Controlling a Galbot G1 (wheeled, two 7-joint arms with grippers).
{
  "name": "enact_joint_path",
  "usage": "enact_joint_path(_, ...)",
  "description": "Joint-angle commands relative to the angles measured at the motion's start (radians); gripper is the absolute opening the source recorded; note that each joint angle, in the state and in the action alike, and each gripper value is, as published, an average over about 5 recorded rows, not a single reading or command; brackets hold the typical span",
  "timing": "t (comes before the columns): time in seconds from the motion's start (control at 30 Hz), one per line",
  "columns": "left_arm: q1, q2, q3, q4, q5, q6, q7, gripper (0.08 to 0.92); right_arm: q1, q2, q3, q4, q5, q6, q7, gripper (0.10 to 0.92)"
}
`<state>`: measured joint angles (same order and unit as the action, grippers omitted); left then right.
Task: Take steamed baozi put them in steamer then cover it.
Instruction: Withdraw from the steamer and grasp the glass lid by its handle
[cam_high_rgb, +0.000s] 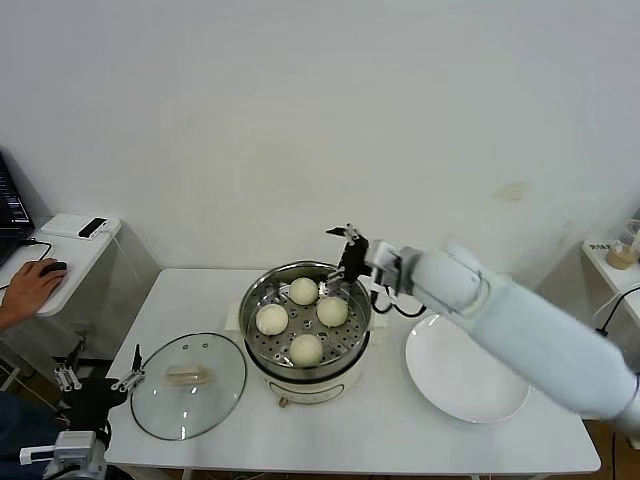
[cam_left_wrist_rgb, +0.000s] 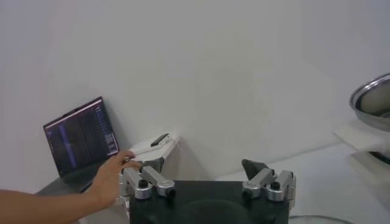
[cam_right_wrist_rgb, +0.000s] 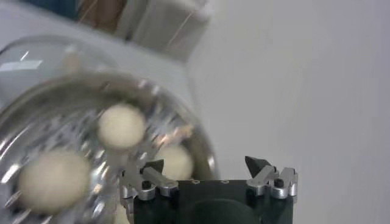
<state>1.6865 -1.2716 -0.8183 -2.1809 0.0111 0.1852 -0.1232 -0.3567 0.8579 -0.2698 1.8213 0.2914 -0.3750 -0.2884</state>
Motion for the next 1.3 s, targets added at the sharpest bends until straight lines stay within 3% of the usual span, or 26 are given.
enact_joint_path(0.03,-0.009,-0.002,0.014,0.035,0.029,-0.030,0.002,0.823,-0.741,0.195,0.784,0.103,-0.200,0.414,0.110,0.823)
enact_joint_path(0.2,-0.017,0.006,0.028,0.081,0.103,-0.076,0.001,0.823,-0.924,0.387,1.035,0.132,-0.131,0.529,0.041,0.823)
enact_joint_path(0.33,-0.032,0.017,0.029,0.146,0.402,-0.176,-0.020,0.823,-1.037,0.486,1.142,0.165,0.001,0.531,0.011,0.823)
enact_joint_path(0.5,-0.041,0.066,0.027,0.237,0.839,-0.248,-0.019,0.823,-1.121,0.500,1.195,0.171,0.081,0.498,0.041,0.823)
enact_joint_path(0.7,-0.018,0.130,0.053,0.312,1.144,-0.296,-0.057,0.823,-1.172,0.522,1.250,0.197,0.110,0.467,0.069,0.823)
enact_joint_path(0.9,-0.033,0.150,0.082,0.373,1.286,-0.304,-0.105,0.823,-1.221,0.563,1.274,0.224,0.090,0.456,0.069,0.823)
enact_joint_path(1.3,-0.143,0.190,0.191,0.493,1.309,-0.282,-0.085,0.823,-1.238,0.616,1.239,0.234,0.096,0.441,0.058,0.823)
